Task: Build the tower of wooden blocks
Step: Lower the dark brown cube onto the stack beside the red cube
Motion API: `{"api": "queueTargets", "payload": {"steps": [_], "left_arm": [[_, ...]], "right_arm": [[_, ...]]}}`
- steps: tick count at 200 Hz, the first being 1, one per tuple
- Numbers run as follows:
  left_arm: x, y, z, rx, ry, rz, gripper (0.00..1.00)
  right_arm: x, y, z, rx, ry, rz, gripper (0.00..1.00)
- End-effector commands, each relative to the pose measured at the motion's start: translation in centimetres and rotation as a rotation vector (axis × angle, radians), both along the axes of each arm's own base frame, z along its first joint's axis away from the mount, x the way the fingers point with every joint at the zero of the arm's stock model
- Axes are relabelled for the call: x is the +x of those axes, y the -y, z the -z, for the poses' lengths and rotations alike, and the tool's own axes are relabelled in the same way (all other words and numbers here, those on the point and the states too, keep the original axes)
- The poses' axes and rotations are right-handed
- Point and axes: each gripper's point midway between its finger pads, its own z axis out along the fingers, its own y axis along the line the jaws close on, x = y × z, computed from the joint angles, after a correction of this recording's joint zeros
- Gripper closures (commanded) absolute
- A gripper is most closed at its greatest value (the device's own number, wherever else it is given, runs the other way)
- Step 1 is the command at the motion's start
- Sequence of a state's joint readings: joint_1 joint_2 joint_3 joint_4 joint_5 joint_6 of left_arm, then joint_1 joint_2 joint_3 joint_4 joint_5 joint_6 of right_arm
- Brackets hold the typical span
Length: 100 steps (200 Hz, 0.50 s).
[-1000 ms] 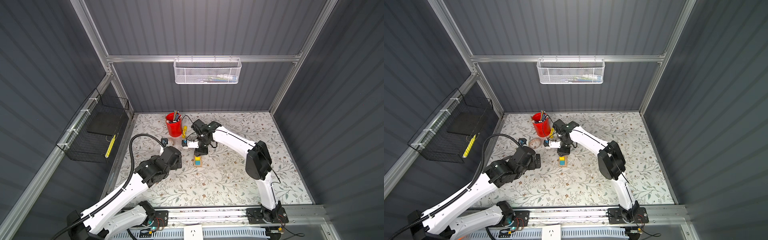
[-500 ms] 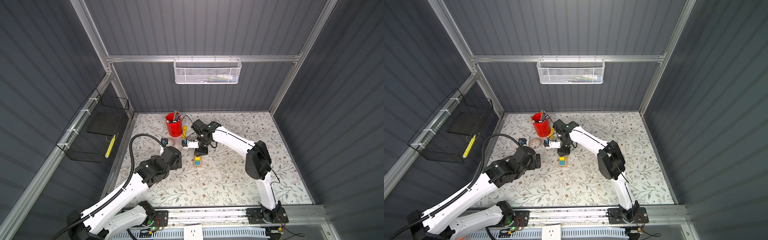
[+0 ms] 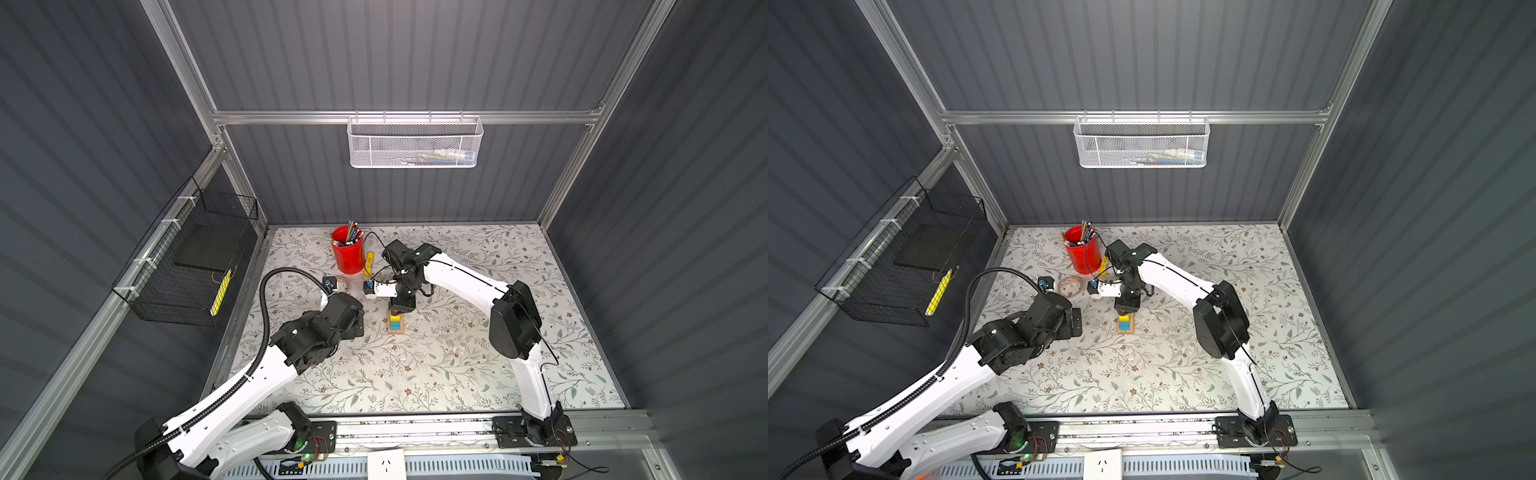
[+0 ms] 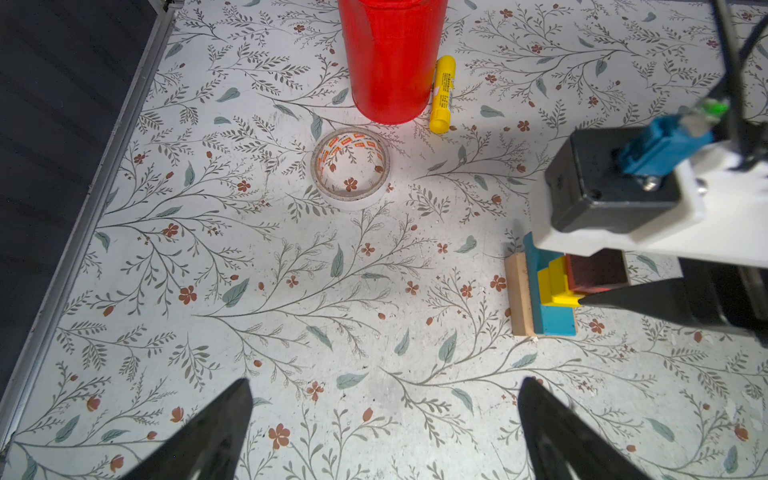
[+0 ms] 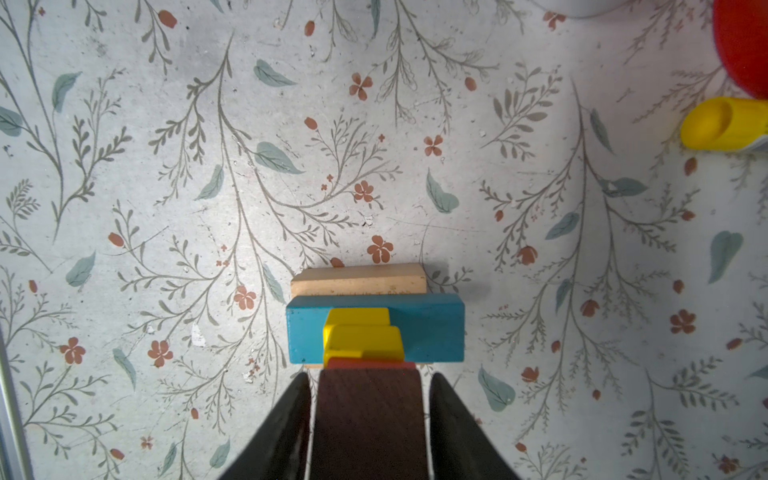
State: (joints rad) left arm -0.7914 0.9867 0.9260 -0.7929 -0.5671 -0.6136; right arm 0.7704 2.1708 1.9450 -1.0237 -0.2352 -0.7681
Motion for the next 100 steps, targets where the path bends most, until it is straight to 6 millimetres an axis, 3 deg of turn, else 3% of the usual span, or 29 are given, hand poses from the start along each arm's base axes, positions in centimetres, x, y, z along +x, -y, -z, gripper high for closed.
{"api": "queueTargets", "payload": {"steps": [1,100], "left_arm": [[-0.18,-0.61,0.11,0.018,-0.004,-0.021,0.00],[-0.25,-0.71,0.05,0.017,-0.001,-0.022,0.00]], "right_arm": [[-0.10,0.18,0.52,-0.023,-0.014,-0.001,0.54],[0.07,0.00,0.45,-0.024,-0.017,0.005,0.64]]}}
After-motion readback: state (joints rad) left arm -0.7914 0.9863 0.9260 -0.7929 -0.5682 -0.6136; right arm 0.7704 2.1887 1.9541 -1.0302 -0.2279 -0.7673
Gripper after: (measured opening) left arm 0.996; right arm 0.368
